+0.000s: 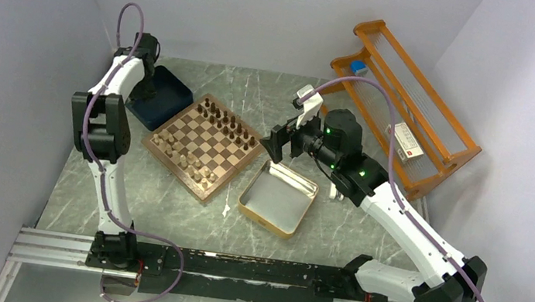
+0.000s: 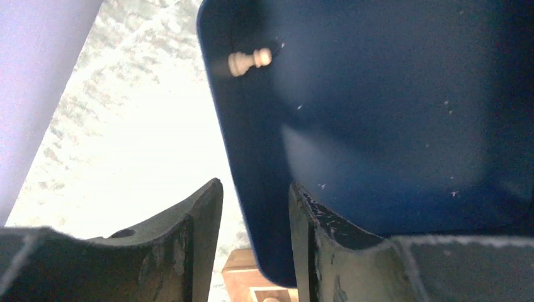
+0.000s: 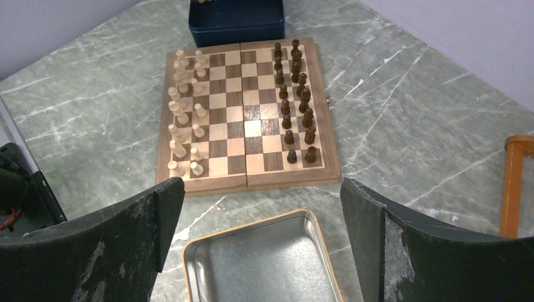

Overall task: Set up the chess pieces on the board
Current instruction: Adjust the storage box at the center of the board.

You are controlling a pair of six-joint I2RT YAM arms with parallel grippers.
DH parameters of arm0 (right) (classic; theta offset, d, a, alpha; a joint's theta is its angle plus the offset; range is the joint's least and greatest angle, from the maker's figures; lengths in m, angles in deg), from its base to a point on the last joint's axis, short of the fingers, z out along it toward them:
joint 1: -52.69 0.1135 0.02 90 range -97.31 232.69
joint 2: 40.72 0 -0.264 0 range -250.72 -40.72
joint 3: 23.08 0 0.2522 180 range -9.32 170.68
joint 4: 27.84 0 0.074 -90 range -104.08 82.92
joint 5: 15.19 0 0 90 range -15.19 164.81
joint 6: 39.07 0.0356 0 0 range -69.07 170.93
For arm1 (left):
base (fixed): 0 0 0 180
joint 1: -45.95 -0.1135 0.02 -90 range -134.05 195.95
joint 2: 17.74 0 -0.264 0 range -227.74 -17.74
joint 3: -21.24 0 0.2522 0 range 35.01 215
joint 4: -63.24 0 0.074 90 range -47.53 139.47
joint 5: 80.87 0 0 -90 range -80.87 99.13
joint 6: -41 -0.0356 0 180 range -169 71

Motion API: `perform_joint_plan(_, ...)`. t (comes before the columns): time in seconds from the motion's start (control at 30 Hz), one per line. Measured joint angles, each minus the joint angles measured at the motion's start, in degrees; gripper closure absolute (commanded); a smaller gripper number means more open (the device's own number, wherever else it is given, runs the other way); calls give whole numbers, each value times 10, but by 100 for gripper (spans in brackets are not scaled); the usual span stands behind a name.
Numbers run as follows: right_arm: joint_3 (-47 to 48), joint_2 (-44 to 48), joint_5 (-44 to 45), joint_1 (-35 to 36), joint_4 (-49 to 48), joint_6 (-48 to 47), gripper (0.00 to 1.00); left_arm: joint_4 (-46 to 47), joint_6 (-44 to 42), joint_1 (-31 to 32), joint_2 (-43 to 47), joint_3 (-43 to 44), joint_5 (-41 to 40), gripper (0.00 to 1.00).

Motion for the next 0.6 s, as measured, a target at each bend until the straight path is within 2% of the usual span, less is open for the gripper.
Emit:
perform_joint_plan(0.27, 1, -3, -14, 0, -4, -4, 0, -10, 16, -10, 25, -47, -6, 51)
perform_joint_plan(0.6, 1, -3, -21, 0, -9, -3, 0, 8, 10, -28, 25, -66, 5, 74)
